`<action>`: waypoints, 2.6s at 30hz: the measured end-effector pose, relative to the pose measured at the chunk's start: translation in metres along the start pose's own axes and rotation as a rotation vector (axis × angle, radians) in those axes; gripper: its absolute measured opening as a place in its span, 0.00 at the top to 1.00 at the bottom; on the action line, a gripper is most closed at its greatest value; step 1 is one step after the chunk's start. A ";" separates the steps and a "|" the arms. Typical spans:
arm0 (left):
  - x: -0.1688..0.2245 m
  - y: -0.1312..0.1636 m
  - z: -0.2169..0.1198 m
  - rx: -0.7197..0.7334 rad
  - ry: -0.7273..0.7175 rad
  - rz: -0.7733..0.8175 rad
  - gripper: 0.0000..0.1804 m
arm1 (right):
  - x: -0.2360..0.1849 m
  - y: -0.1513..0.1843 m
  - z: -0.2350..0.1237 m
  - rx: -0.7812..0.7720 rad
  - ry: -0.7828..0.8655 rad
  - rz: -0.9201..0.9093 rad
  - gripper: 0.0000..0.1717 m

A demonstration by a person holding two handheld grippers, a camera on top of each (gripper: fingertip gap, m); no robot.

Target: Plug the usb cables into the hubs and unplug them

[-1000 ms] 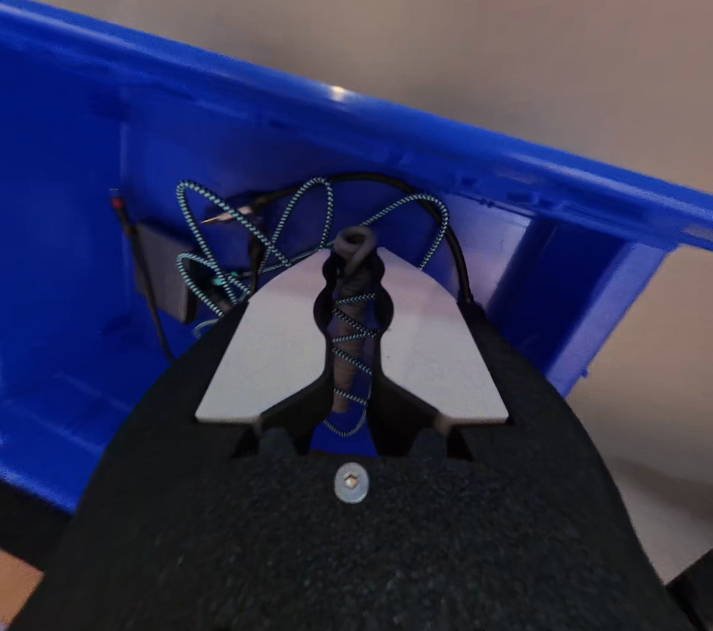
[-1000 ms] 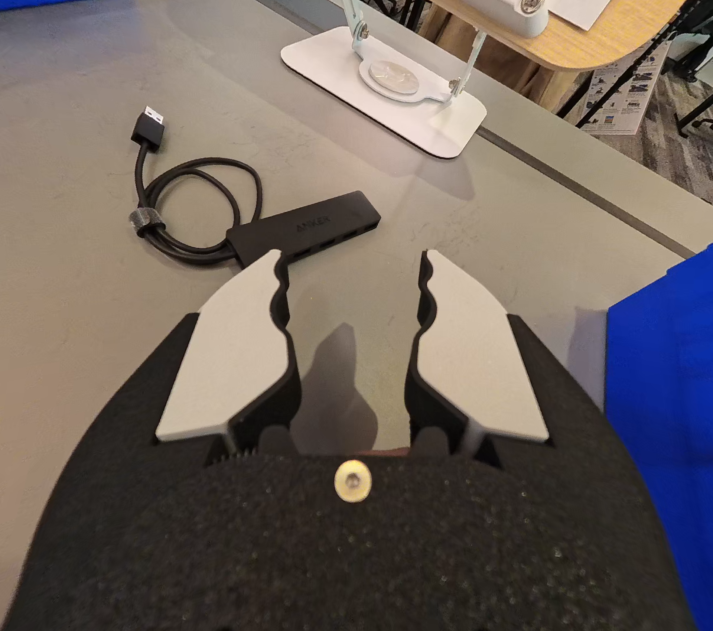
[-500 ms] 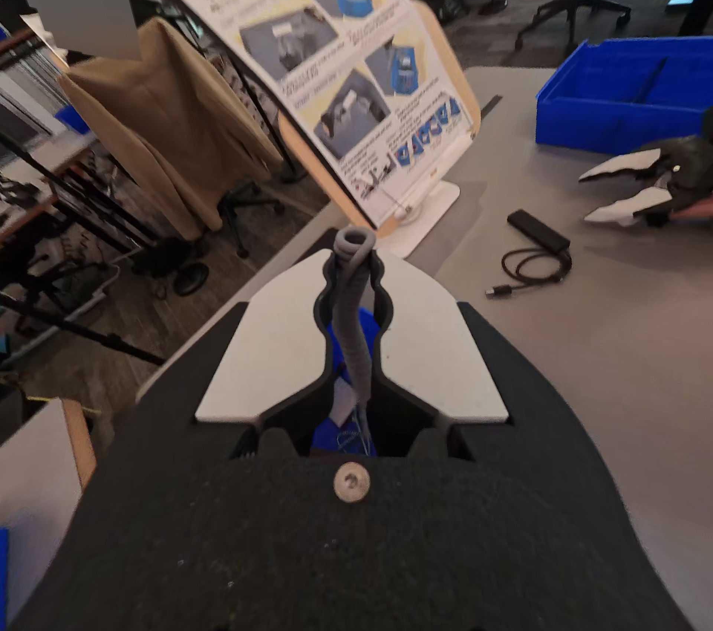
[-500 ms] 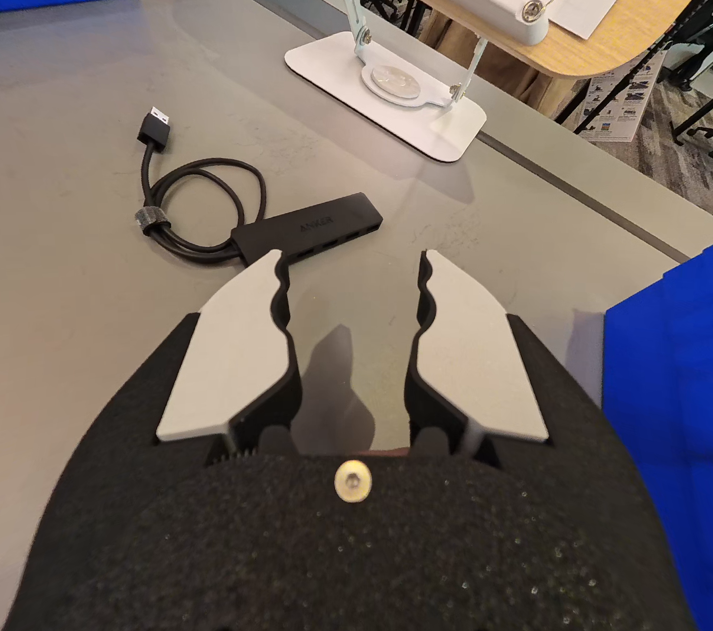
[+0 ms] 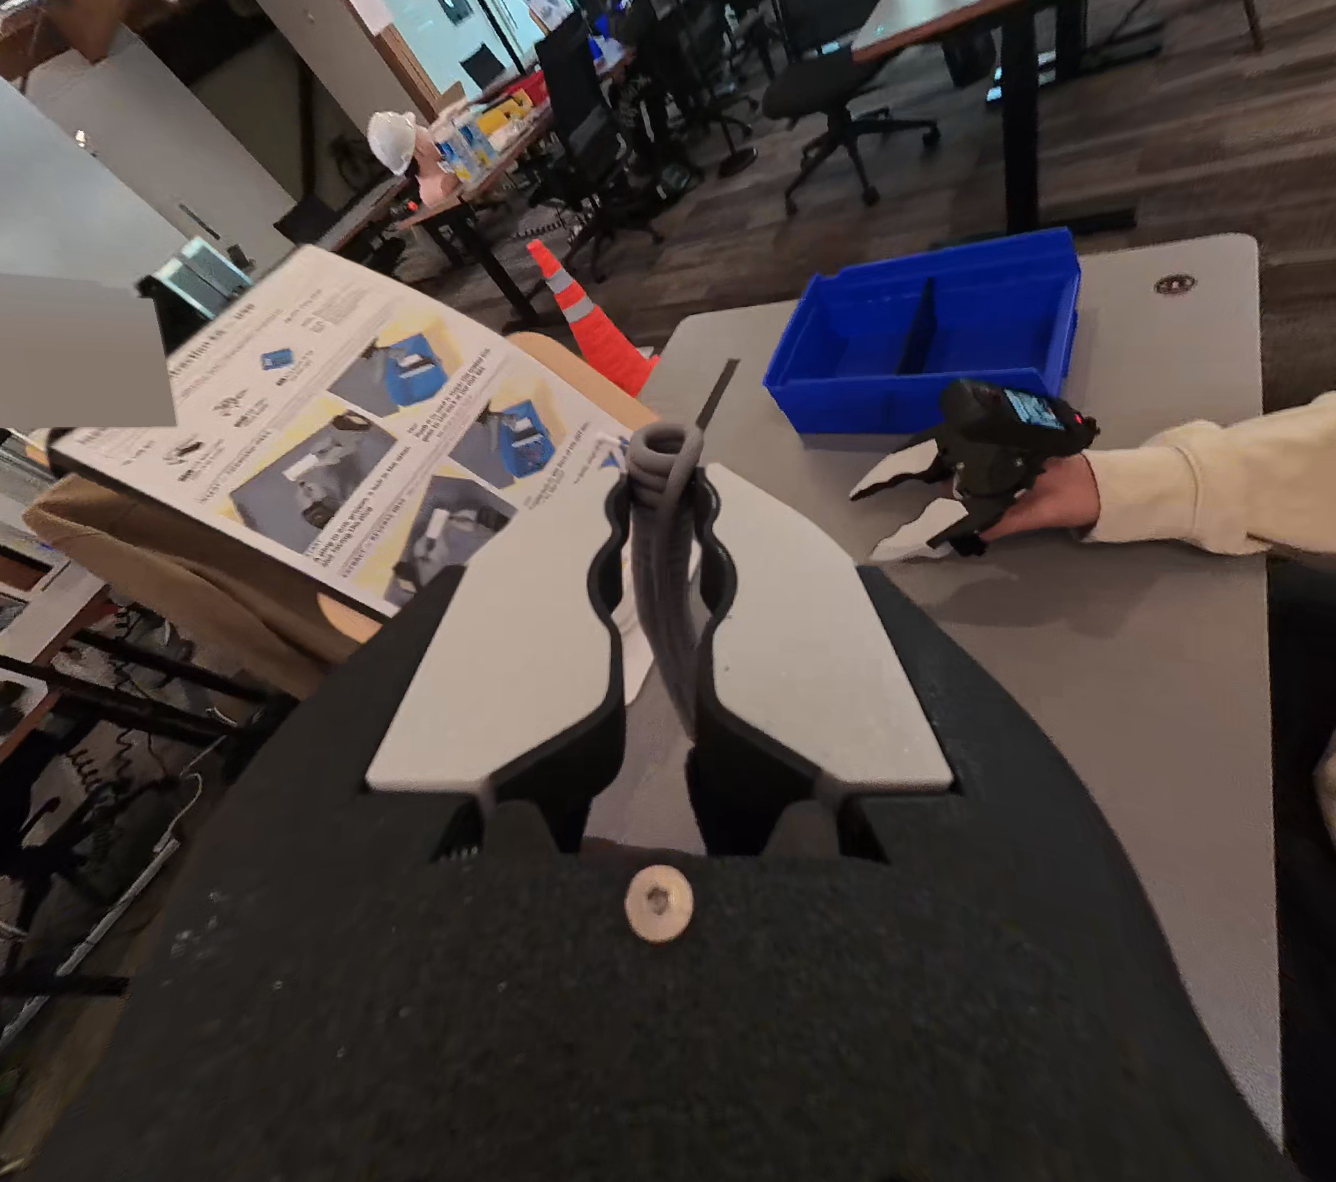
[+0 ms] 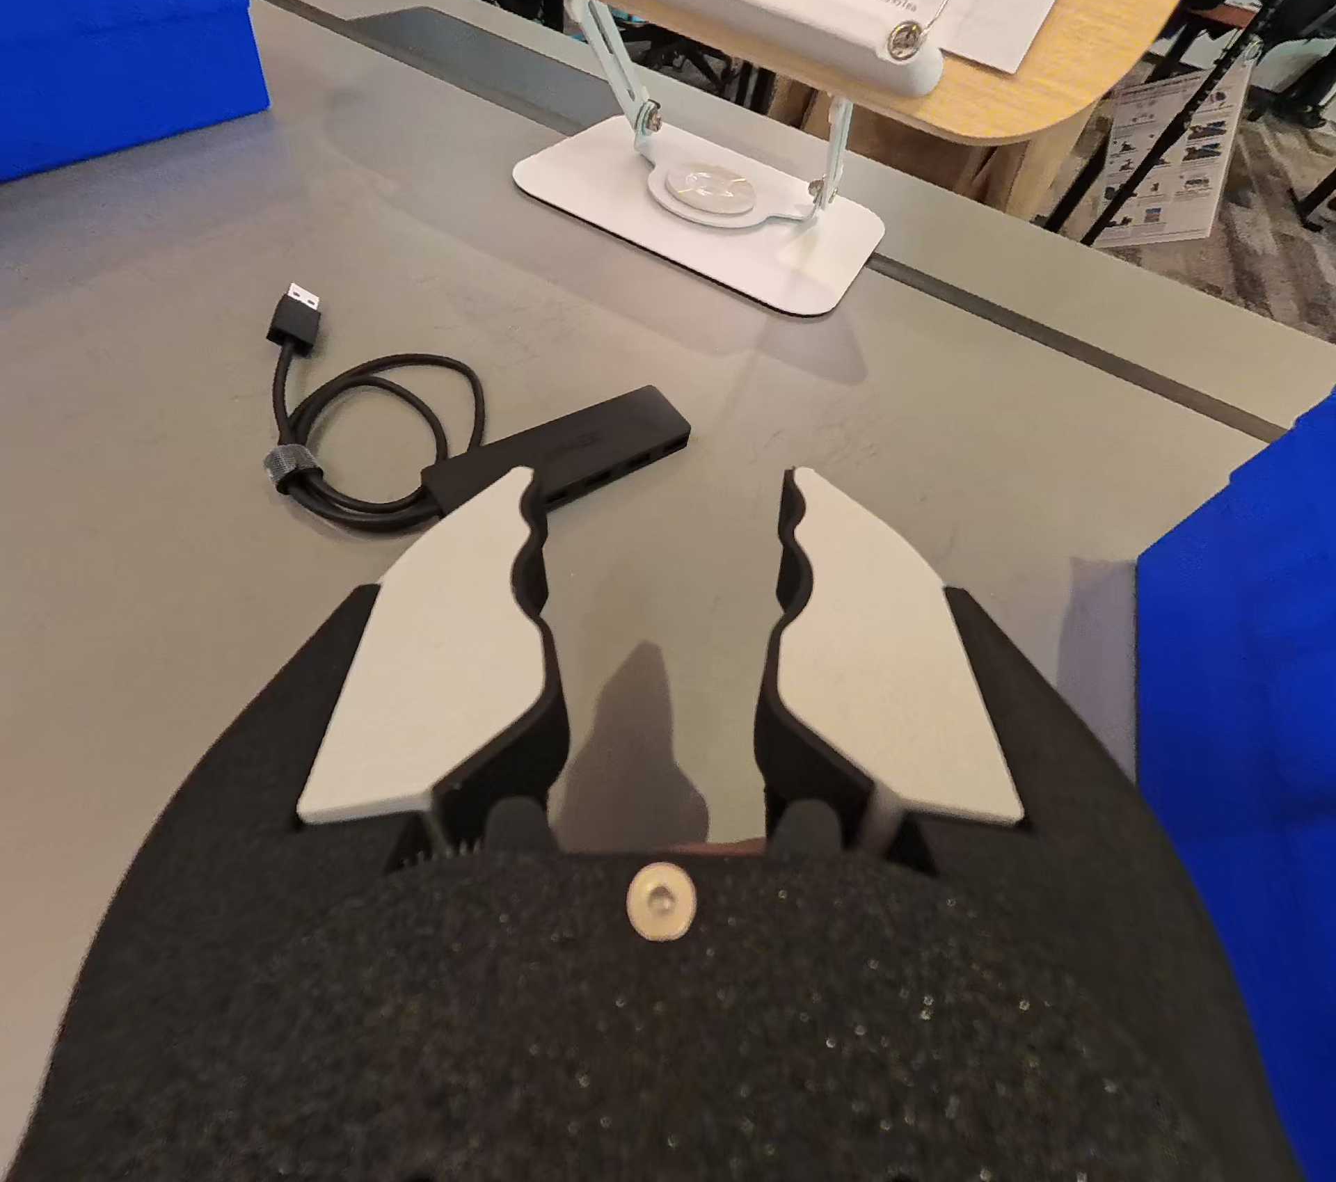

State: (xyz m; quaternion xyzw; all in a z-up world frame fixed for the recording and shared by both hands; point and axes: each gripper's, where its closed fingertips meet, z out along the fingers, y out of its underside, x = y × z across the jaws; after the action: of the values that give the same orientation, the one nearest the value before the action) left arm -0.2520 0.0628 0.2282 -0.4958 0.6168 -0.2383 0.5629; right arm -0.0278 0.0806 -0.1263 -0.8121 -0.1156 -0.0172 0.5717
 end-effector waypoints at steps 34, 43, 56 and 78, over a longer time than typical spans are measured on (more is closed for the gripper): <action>0.129 0.233 0.054 -0.228 0.042 -0.373 0.76 | -0.003 0.006 0.002 -0.029 0.005 -0.044 0.64; 0.137 0.268 0.053 -0.324 -0.125 -0.345 0.79 | -0.004 0.007 0.002 -0.030 -0.002 -0.038 0.64; 0.159 0.280 0.073 -0.028 -0.287 -0.553 0.83 | -0.024 -0.013 0.004 -0.315 -0.386 -0.532 0.60; 0.165 0.283 0.081 0.005 -0.188 -0.598 0.82 | -0.062 0.041 0.065 -0.696 -1.045 -1.402 0.67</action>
State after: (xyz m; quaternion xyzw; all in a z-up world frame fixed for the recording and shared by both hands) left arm -0.2531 0.0506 -0.1095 -0.6737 0.3882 -0.3482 0.5236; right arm -0.0868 0.1181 -0.1963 -0.5872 -0.8085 -0.0245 0.0319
